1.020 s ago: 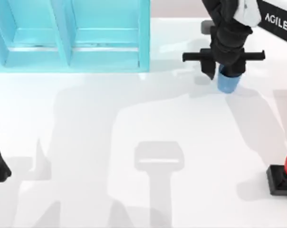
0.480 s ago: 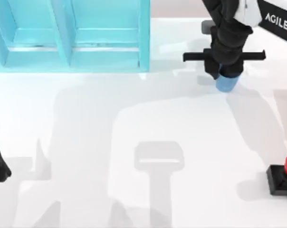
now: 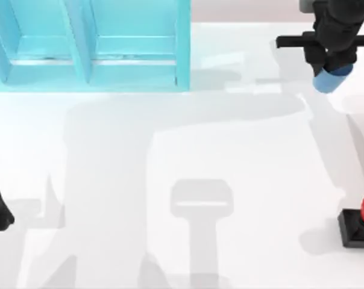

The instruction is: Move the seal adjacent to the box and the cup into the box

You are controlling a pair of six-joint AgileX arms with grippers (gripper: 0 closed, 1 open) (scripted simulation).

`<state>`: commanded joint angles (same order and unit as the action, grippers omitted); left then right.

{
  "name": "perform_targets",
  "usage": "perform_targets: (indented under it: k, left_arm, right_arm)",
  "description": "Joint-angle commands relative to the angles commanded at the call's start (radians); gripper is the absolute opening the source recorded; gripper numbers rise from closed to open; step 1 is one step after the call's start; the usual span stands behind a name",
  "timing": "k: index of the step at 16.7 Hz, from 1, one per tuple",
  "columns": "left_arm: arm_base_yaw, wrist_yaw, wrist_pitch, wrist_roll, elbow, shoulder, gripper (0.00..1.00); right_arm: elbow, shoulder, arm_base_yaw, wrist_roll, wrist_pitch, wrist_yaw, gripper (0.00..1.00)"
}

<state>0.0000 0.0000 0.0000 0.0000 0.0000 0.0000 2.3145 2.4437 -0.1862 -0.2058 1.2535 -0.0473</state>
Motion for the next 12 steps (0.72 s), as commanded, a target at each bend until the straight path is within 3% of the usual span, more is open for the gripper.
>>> perform_targets:
  k: [8, 12]
  left_arm:
    - [0.0, 0.0, 0.0, 0.0, 0.0, 0.0, 1.0]
    - [0.0, 0.0, 0.0, 0.0, 0.0, 0.0, 1.0]
  right_arm:
    - [0.05, -0.045, 0.064, 0.068, 0.085, 0.01, 0.0]
    - [-0.06, -0.138, 0.113, 0.125, 0.068, 0.009, 0.0]
